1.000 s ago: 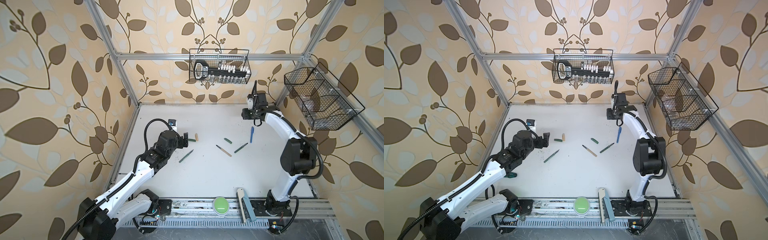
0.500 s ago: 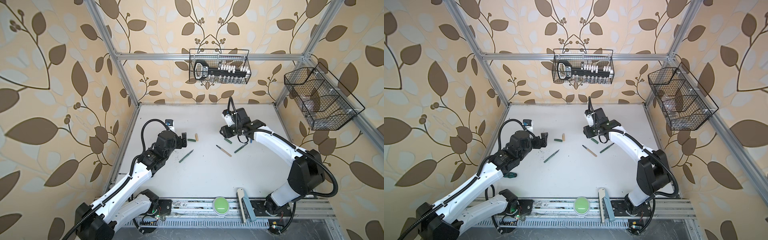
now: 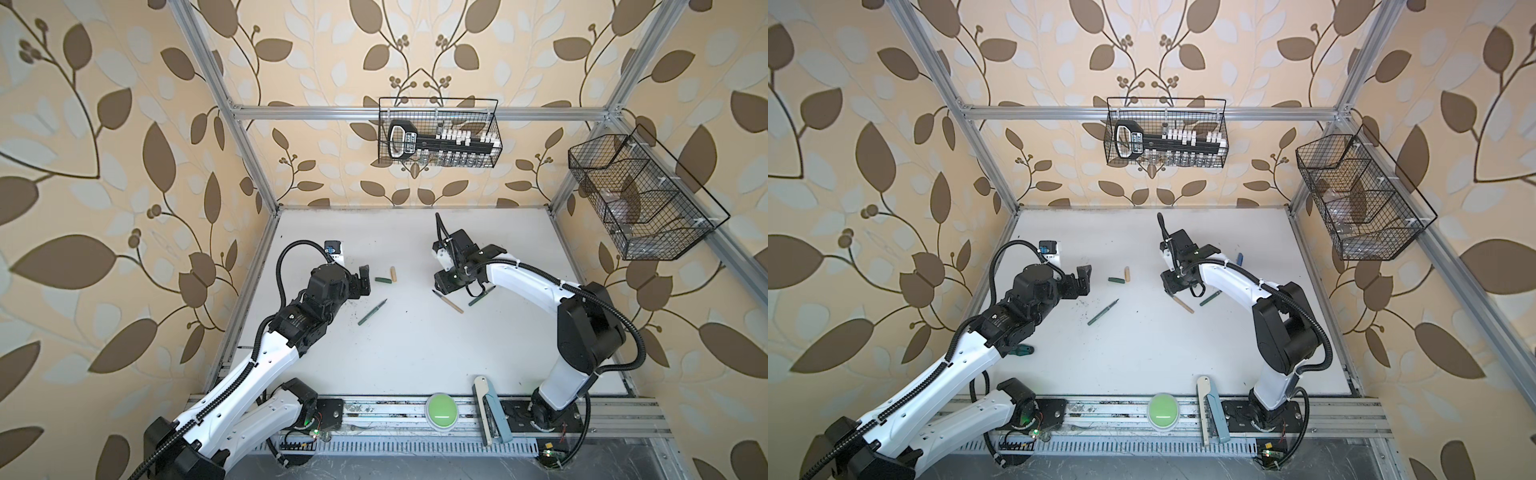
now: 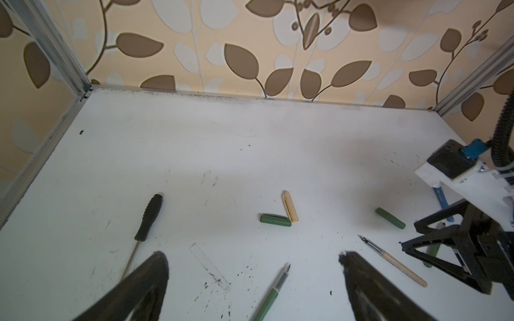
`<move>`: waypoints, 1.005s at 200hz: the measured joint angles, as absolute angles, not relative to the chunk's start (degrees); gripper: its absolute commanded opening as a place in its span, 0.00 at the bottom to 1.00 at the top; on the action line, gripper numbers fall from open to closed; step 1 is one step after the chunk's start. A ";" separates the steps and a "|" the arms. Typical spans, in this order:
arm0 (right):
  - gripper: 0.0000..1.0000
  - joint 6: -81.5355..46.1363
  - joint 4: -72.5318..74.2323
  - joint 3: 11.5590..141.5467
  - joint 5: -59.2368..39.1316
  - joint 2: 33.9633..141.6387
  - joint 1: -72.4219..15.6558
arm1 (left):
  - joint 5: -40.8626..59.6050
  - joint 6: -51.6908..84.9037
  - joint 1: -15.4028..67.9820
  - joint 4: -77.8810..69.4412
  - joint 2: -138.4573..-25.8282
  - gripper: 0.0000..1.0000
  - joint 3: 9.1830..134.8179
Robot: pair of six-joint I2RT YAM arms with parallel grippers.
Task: Insert the pens into the pen caps
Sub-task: 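Move the right gripper over the beige fountain pen and grasp it near the nib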
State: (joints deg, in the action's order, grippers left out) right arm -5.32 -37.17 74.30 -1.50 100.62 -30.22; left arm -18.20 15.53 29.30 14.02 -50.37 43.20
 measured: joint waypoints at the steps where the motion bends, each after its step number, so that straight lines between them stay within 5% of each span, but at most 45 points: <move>1: 0.55 -5.30 -37.19 74.30 -1.45 100.66 -30.24 | -18.22 15.53 29.30 14.02 -50.33 0.99 43.18; 201: 0.39 -2.96 -41.39 81.49 2.96 115.26 -30.61 | -18.55 15.57 29.30 14.87 -50.00 0.99 41.54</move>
